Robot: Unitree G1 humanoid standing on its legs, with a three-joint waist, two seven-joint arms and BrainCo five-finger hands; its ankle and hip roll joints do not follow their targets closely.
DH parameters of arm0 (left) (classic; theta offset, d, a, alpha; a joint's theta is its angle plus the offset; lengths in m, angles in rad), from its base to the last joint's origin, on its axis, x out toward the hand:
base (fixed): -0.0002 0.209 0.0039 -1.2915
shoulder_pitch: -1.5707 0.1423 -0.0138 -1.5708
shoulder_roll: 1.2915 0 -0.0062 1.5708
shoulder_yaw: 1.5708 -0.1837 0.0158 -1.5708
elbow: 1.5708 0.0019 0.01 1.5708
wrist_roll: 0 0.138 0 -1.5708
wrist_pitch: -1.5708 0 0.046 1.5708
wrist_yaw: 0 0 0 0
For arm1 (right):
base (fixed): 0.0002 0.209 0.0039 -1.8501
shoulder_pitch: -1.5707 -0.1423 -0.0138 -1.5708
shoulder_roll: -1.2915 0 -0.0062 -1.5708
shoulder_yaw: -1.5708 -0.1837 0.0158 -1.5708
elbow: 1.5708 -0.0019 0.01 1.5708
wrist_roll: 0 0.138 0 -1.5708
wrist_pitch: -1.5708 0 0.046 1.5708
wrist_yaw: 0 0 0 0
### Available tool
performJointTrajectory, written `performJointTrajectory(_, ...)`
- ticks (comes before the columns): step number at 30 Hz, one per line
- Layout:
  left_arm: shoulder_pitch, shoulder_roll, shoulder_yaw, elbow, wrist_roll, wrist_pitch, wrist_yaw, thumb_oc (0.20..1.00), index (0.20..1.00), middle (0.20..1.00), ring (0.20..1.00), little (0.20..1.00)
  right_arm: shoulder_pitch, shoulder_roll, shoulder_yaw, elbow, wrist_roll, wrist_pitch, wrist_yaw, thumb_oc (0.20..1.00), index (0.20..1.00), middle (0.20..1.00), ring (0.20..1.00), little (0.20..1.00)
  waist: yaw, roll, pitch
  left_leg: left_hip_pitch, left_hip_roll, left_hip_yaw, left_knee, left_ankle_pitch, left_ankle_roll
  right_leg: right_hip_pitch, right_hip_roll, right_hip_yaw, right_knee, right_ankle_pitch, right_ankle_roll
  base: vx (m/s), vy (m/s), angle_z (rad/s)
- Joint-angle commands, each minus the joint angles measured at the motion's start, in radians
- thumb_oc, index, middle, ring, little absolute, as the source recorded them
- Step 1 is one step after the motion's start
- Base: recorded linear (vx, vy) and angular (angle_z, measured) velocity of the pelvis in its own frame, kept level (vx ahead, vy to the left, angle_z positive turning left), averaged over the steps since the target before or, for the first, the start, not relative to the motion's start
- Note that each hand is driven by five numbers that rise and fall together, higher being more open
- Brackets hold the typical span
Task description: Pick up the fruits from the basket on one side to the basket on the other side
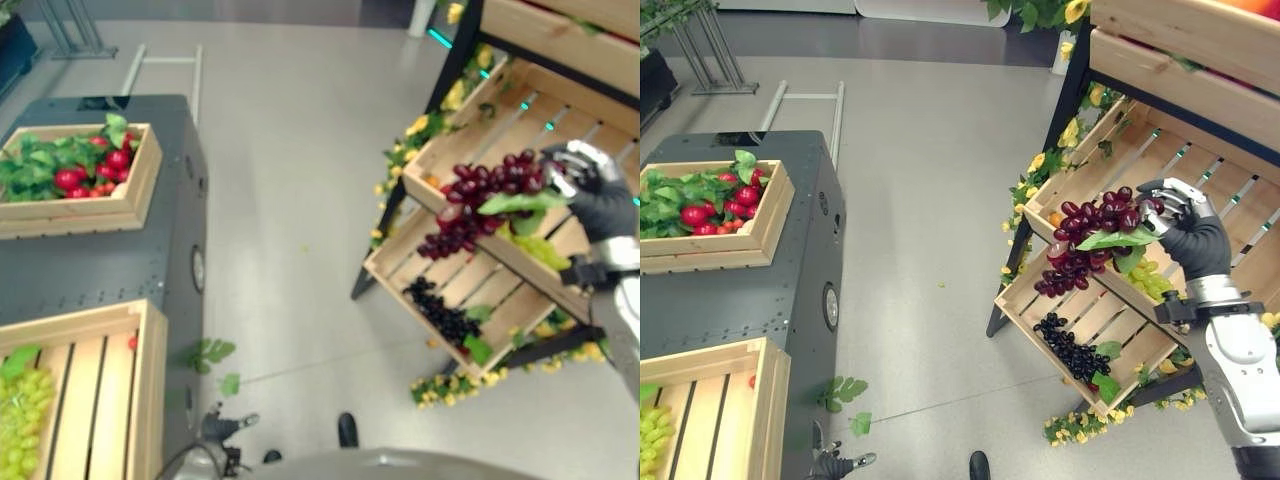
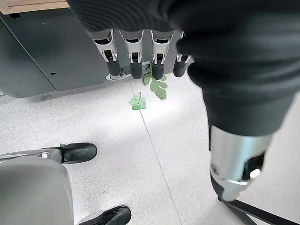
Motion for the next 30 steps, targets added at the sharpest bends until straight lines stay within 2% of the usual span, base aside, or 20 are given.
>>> performJointTrajectory(1,-0.004,-0.007,-0.063,0.075,-0.024,-0.003,-0.013,1.0,1.0,1.0,1.0,1.0,-0.142,-0.069,-0.131,0.017,0.075,-0.072,-0.036,0.2,0.2,0.2,0.2,0.2,0.017,-0.012,-0.022,-0.069,-0.042,-0.031,0.0,-0.03,0.025,0.101,0.052,-0.042,0.006,-0.171,0.042,0.0,0.0,0.0)
performJointTrajectory(9,-0.005,-0.012,-0.09,0.089,-0.037,-0.001,-0.023,1.0,1.0,1.0,1.0,1.0,-0.215,-0.165,-0.114,0.103,0.123,-0.081,-0.045,0.2,0.2,0.2,0.2,0.2,0.016,-0.018,-0.03,-0.069,-0.041,-0.029,0.0,-0.03,0.021,0.101,0.053,-0.045,0.006,-0.172,0.041,0.0,0.0,0.0)
performJointTrajectory(16,-0.002,-0.01,-0.115,0.101,-0.055,0.0,-0.025,1.0,1.0,1.0,1.0,1.0,-0.321,-0.233,-0.044,0.297,0.163,-0.066,-0.084,0.2,0.2,0.2,0.2,0.2,0.019,-0.024,-0.033,-0.063,-0.041,-0.027,0.0,-0.033,0.019,0.106,0.054,-0.045,0.006,-0.174,0.041,0.0,0.0,0.0)
performJointTrajectory(22,0.004,-0.007,-0.141,0.109,-0.08,0.002,-0.032,1.0,1.0,1.0,1.0,1.0,-0.428,-0.304,0.04,0.547,0.13,-0.011,-0.117,0.2,0.2,0.2,0.2,0.2,0.024,-0.025,-0.032,-0.061,-0.04,-0.026,0.0,-0.032,0.016,0.112,0.05,-0.054,0.006,-0.176,0.04,0.0,0.0,0.0)
performJointTrajectory(30,-0.004,-0.003,-0.148,0.111,-0.09,-0.001,-0.037,1.0,1.0,1.0,1.0,1.0,-0.532,-0.333,0.124,0.736,0.038,0.044,-0.141,0.2,0.2,0.2,0.2,0.2,0.026,-0.015,-0.021,-0.063,-0.039,-0.027,0.0,-0.031,0.014,0.109,0.048,-0.06,0.006,-0.177,0.04,0.0,0.0,0.0)
